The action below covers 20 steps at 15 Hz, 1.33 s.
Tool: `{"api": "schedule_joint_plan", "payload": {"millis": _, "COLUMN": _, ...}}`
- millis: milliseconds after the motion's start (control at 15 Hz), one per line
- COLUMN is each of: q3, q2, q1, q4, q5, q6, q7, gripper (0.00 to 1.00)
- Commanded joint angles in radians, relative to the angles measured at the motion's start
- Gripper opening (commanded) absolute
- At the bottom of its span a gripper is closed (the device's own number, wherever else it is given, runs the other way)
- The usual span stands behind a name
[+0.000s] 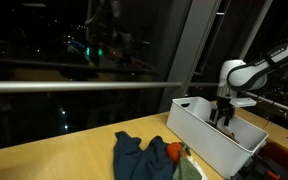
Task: Remove the items from the white basket, put them on the table and then put them back in the white basket
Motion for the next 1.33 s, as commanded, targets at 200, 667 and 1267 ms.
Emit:
{"api": "schedule_joint_plan", "payload": {"millis": 200, "q3": 0.001, "q2": 0.065, "q1": 0.000, "q4": 0.022, "q5": 0.059, "q6": 0.037, "q7": -0.036, "gripper": 1.00}}
{"api": "schedule_joint_plan", "payload": {"millis": 667, "q3": -0.003, "q2": 0.098, "q1": -0.012, "q4": 0.016, "q5": 0.079, "q6": 0.064, "q7": -0.056, "gripper": 0.60}}
{"api": "schedule_joint_plan", "payload": {"millis": 1267, "q3": 0.021, "q2": -0.109, "q1": 0.054, "q4": -0.077, "q5": 0.056, "q6": 0.049, "q7": -0.025, "gripper": 0.01}}
